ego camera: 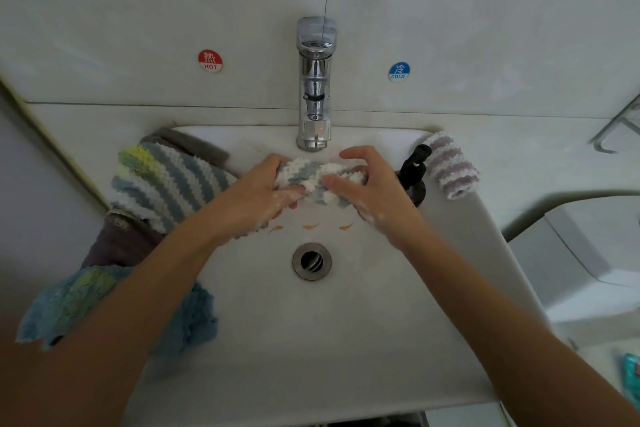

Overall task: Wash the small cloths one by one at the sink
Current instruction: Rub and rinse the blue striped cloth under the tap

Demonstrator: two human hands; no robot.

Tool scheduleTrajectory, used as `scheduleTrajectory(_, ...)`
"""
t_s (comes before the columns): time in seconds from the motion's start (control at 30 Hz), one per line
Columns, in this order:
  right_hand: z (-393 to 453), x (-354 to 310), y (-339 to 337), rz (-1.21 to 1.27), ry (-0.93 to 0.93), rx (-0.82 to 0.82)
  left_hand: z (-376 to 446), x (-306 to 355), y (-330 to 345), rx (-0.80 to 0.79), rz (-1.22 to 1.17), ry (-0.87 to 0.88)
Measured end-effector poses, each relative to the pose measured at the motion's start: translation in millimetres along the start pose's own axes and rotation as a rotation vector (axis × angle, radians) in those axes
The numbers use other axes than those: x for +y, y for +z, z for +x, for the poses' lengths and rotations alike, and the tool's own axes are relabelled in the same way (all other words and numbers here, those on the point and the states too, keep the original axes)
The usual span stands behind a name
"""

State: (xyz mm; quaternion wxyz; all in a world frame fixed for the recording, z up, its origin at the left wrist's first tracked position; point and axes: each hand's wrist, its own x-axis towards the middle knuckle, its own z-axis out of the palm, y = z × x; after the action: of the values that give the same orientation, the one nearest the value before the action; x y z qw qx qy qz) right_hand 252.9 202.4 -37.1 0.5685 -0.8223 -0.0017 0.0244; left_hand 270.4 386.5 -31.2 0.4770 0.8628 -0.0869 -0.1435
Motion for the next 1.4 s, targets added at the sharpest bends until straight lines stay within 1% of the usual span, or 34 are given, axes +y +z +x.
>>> scheduleTrajectory(0.07, 1, 1, -2, -0.031, 0.012, 0.008, 0, 2, 2, 0.012, 0.071, 0.047)
scheduleTrajectory(0.1, 1, 1, -2, -0.037, -0.002, 0.018, -1, 3, 5, 0.043, 0.088, 0.072)
scheduleTrajectory(0.13, 1, 2, 0, -0.030, -0.022, 0.041, -2, 3, 9, 0.103, 0.100, 0.103)
scheduleTrajectory(0.2, 0, 3, 7, 0.007, -0.085, 0.118, -2, 1, 18, 0.285, 0.139, 0.175)
scheduleTrajectory(0.27, -1, 1, 18, 0.104, -0.148, 0.208, -2, 1, 25, 0.442, 0.122, 0.232)
scheduleTrajectory(0.33, -2, -3, 30, 0.221, -0.129, 0.277, -4, 4, 33, 0.541, 0.049, 0.288)
scheduleTrajectory(0.4, -2, -8, 39, 0.323, -0.086, 0.310, -10, 8, 44, 0.592, 0.022, 0.350)
scheduleTrajectory(0.47, -7, -9, 48, 0.372, -0.114, 0.343, -13, 9, 54, 0.599, -0.012, 0.367)
scheduleTrajectory(0.57, -21, -6, 61, 0.264, -0.215, 0.333, -5, 2, 54, 0.583, -0.198, 0.282)
scheduleTrajectory(0.63, -20, -3, 60, 0.253, -0.173, 0.314, -7, -5, 56, 0.586, -0.133, 0.291)
scheduleTrajectory(0.7, -7, 1, 54, 0.304, -0.103, 0.340, -15, -4, 67, 0.586, -0.059, 0.349)
scheduleTrajectory(0.73, -1, 2, 50, 0.328, -0.072, 0.358, -20, 1, 71, 0.583, -0.070, 0.356)
scheduleTrajectory(0.77, 1, 2, 49, 0.341, -0.051, 0.359, -20, 7, 73, 0.584, -0.113, 0.325)
scheduleTrajectory(0.83, -9, 0, 52, 0.338, -0.083, 0.306, -10, 11, 69, 0.593, -0.226, 0.203)
scheduleTrajectory(0.9, -25, 3, 56, 0.263, -0.148, 0.239, 0, 7, 60, 0.582, -0.263, 0.186)
scheduleTrajectory(0.97, -27, 5, 56, 0.149, -0.209, 0.170, -7, 4, 63, 0.570, -0.239, 0.204)
scheduleTrajectory(1.0, -20, 5, 53, 0.175, -0.172, 0.162, -12, 4, 68, 0.559, -0.219, 0.224)
scheduleTrajectory(1.1, 2, 4, 47, 0.357, -0.028, 0.257, -18, 5, 78, 0.530, -0.187, 0.242)
scheduleTrajectory(1.13, 0, 2, 48, 0.410, -0.020, 0.260, -12, 4, 75, 0.513, -0.164, 0.216)
scheduleTrajectory(1.2, -11, 1, 51, 0.369, -0.062, 0.231, 1, 1, 63, 0.463, -0.120, 0.159)
scheduleTrajectory(1.27, -21, 1, 54, 0.251, -0.130, 0.196, 3, -5, 55, 0.536, 0.023, 0.220)
scheduleTrajectory(1.33, -15, 1, 53, 0.236, -0.127, 0.179, -3, -8, 58, 0.589, 0.195, 0.300)
scheduleTrajectory(1.37, -8, 0, 51, 0.258, -0.111, 0.189, -8, -7, 62, 0.605, 0.211, 0.346)
scheduleTrajectory(1.4, -2, -2, 49, 0.281, -0.101, 0.215, -12, -3, 66, 0.606, 0.171, 0.370)
